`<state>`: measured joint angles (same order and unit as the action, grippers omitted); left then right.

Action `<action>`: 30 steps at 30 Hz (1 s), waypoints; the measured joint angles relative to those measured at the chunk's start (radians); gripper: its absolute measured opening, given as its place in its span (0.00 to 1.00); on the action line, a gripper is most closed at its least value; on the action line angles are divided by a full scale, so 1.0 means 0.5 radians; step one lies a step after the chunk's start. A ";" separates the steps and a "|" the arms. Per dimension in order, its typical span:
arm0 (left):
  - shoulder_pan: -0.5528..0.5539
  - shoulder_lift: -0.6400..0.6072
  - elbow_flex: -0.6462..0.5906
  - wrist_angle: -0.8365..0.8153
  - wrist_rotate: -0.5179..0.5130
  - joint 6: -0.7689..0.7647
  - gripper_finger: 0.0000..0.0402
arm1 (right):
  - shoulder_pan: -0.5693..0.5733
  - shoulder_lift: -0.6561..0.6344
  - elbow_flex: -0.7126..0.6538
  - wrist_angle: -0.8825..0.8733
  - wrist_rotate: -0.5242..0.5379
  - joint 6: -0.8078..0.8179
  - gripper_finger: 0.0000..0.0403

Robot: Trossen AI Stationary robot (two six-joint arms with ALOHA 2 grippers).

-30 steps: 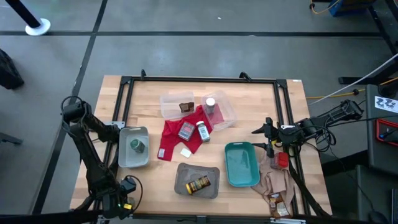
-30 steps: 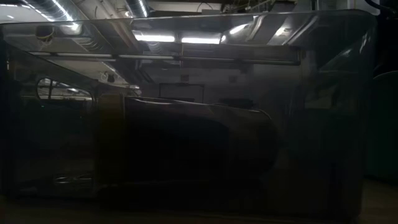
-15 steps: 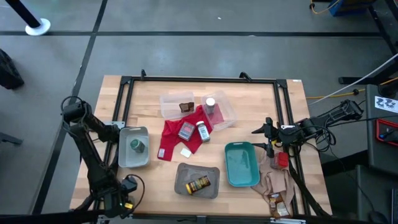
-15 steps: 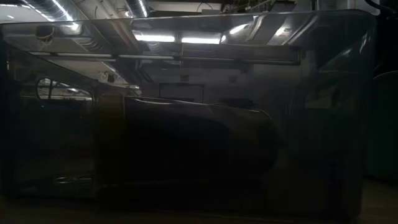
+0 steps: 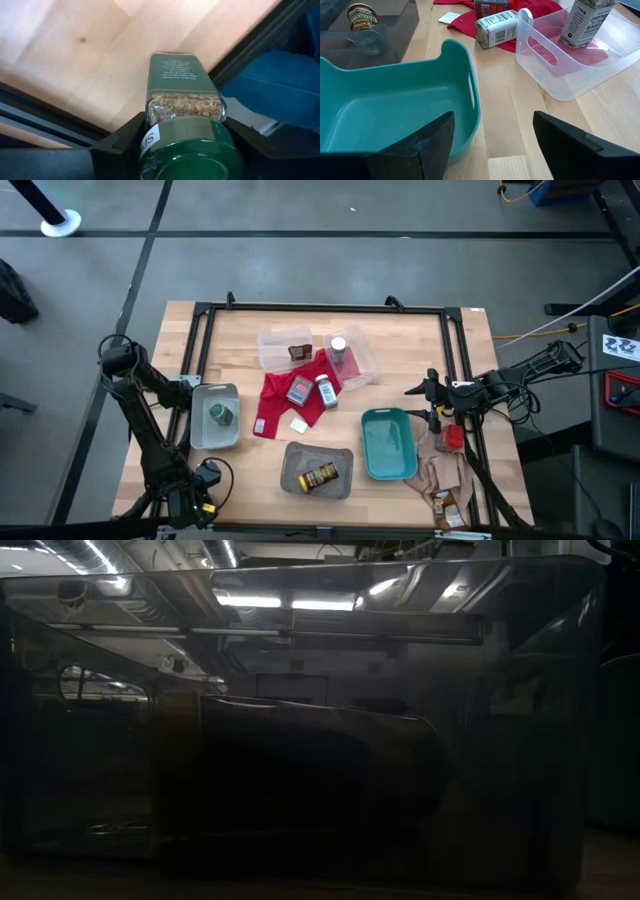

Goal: Sort spices by type
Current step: Put the green seasoning bottle into the gray bin

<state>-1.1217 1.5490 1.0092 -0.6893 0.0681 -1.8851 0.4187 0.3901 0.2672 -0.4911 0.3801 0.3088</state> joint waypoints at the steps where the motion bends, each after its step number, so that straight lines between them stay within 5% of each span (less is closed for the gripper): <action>1: 0.001 -0.007 0.000 -0.018 -0.008 -0.003 0.47 | 0.000 0.001 0.000 0.000 0.000 0.000 0.67; 30: 0.119 -1.069 -0.002 -0.992 -0.472 -0.609 0.47 | 0.000 0.001 0.000 0.000 0.000 0.000 0.67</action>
<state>-1.0622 1.0146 1.0084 -1.1855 -0.1679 -2.1894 0.4187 0.3904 0.2672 -0.4911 0.3802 0.3088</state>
